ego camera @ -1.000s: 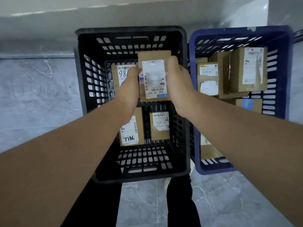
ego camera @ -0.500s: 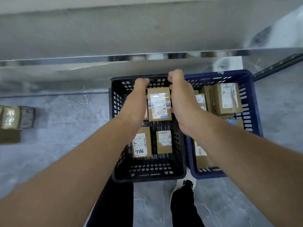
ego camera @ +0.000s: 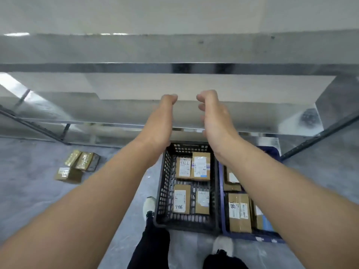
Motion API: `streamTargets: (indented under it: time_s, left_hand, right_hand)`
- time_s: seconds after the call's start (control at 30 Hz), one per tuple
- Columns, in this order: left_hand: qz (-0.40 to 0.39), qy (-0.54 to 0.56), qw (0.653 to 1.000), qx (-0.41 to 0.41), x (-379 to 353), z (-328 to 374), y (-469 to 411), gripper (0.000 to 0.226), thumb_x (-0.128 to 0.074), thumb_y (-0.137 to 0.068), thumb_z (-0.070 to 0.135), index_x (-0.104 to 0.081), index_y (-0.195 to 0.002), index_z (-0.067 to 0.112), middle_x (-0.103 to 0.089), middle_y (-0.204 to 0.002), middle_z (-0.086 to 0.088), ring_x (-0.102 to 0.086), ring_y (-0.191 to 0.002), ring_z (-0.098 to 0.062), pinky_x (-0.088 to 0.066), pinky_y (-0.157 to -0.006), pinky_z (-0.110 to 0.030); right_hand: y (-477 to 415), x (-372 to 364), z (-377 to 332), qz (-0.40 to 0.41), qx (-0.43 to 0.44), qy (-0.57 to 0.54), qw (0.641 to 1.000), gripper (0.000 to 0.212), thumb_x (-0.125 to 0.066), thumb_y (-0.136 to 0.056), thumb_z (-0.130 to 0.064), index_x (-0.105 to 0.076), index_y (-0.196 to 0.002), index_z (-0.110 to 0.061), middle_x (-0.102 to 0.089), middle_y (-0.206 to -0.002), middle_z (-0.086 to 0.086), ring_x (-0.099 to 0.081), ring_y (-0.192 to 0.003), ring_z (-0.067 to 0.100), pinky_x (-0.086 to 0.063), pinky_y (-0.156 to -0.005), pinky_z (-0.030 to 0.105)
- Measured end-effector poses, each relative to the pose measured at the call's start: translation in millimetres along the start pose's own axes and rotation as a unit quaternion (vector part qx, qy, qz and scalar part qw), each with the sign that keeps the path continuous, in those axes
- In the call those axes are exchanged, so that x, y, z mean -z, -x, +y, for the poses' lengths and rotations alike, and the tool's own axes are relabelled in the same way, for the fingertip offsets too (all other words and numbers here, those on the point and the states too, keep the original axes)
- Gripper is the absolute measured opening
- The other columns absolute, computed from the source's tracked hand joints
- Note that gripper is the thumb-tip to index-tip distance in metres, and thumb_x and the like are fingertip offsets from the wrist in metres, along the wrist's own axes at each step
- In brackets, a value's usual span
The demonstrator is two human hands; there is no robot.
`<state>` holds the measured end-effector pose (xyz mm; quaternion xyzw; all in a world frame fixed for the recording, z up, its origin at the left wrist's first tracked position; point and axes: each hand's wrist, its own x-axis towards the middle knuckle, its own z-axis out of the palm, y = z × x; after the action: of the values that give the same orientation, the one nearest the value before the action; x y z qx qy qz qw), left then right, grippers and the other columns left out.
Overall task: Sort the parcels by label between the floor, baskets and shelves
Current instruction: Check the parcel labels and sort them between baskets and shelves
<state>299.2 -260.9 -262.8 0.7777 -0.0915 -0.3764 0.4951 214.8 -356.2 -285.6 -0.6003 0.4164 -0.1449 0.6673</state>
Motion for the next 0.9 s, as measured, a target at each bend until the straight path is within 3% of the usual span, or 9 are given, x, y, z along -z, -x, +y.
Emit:
streamTargets:
  time_s: [0.13,0.2,0.27,0.33,0.47,0.63,0.7,0.8,0.9]
  left_hand:
    - [0.034,0.037,0.997,-0.054,34,63,68,0.053,-0.027,-0.099,0.061,-0.045,-0.146,0.044,-0.047,-0.146,0.014,-0.043,-0.131,-0.020,-0.042,-0.107,-0.051]
    - [0.046,0.048,0.995,-0.081,53,93,103,0.050,-0.027,-0.101,0.060,-0.048,-0.143,0.045,-0.050,-0.141,0.015,-0.044,-0.130,-0.021,-0.042,-0.107,-0.054]
    - [0.050,0.049,0.992,-0.105,74,119,139,0.049,-0.027,-0.101,0.060,-0.049,-0.142,0.046,-0.050,-0.144,0.014,-0.043,-0.133,-0.023,-0.042,-0.107,-0.056]
    - [0.042,0.043,0.990,-0.131,94,139,173,0.050,-0.027,-0.100,0.061,-0.047,-0.144,0.047,-0.047,-0.149,0.013,-0.041,-0.137,-0.023,-0.042,-0.108,-0.057]
    - [0.050,0.055,0.982,-0.173,140,167,232,0.051,-0.028,-0.100,0.060,-0.047,-0.145,0.046,-0.047,-0.147,0.012,-0.042,-0.136,-0.024,-0.043,-0.107,-0.056]
    - [0.059,0.068,0.975,-0.203,193,177,290,0.051,-0.031,-0.101,0.057,-0.047,-0.146,0.042,-0.047,-0.149,0.008,-0.041,-0.137,-0.024,-0.044,-0.107,-0.056]
    - [0.064,0.070,0.973,-0.211,210,178,306,0.052,-0.032,-0.100,0.057,-0.047,-0.147,0.041,-0.048,-0.148,0.008,-0.042,-0.136,-0.024,-0.044,-0.107,-0.056]
    - [0.083,0.075,0.969,-0.220,235,179,326,0.053,-0.032,-0.100,0.059,-0.046,-0.147,0.039,-0.048,-0.148,0.008,-0.043,-0.136,-0.025,-0.044,-0.107,-0.056]
    - [0.108,0.075,0.963,-0.235,256,174,341,0.056,-0.032,-0.098,0.062,-0.043,-0.149,0.040,-0.046,-0.150,0.007,-0.042,-0.137,-0.025,-0.044,-0.107,-0.057]
  right_hand:
    - [58,-6,-76,-0.014,0.028,0.006,0.999,0.031,-0.041,-0.111,-0.044,-0.062,-0.104,-0.022,-0.066,-0.117,-0.005,-0.052,-0.125,0.011,-0.042,-0.083,0.032]
    - [91,-9,-117,-0.008,0.050,0.015,0.999,0.030,-0.041,-0.111,-0.047,-0.063,-0.097,-0.030,-0.064,-0.107,-0.011,-0.059,-0.125,0.022,-0.047,-0.097,0.041]
    - [123,-12,-154,-0.012,0.085,0.021,0.996,0.036,-0.039,-0.112,-0.046,-0.068,-0.111,-0.025,-0.068,-0.120,0.001,-0.060,-0.129,0.032,-0.046,-0.112,0.051]
    - [157,-16,-188,0.004,0.110,0.020,0.994,0.048,-0.037,-0.112,-0.045,-0.063,-0.130,-0.009,-0.063,-0.137,0.015,-0.056,-0.134,0.037,-0.043,-0.115,0.053]
    - [218,-34,-233,0.002,0.156,0.028,0.987,0.039,-0.036,-0.111,-0.047,-0.066,-0.116,-0.023,-0.067,-0.127,0.005,-0.057,-0.135,0.033,-0.045,-0.115,0.053]
    - [280,-70,-272,-0.011,0.207,0.022,0.978,0.049,-0.040,-0.108,-0.052,-0.064,-0.126,-0.014,-0.060,-0.144,0.015,-0.055,-0.138,0.037,-0.045,-0.114,0.052]
    - [298,-85,-281,-0.015,0.229,0.021,0.973,0.059,-0.040,-0.110,-0.050,-0.058,-0.139,-0.002,-0.052,-0.152,0.025,-0.050,-0.140,0.041,-0.042,-0.116,0.054]
    - [321,-107,-290,-0.031,0.244,0.027,0.969,0.082,-0.039,-0.092,-0.061,-0.051,-0.146,0.001,-0.049,-0.154,0.025,-0.048,-0.139,0.041,-0.040,-0.115,0.055]
    - [333,-126,-296,-0.060,0.248,0.026,0.967,0.078,-0.040,-0.095,-0.060,-0.053,-0.145,-0.001,-0.049,-0.153,0.025,-0.048,-0.139,0.044,-0.041,-0.116,0.056]
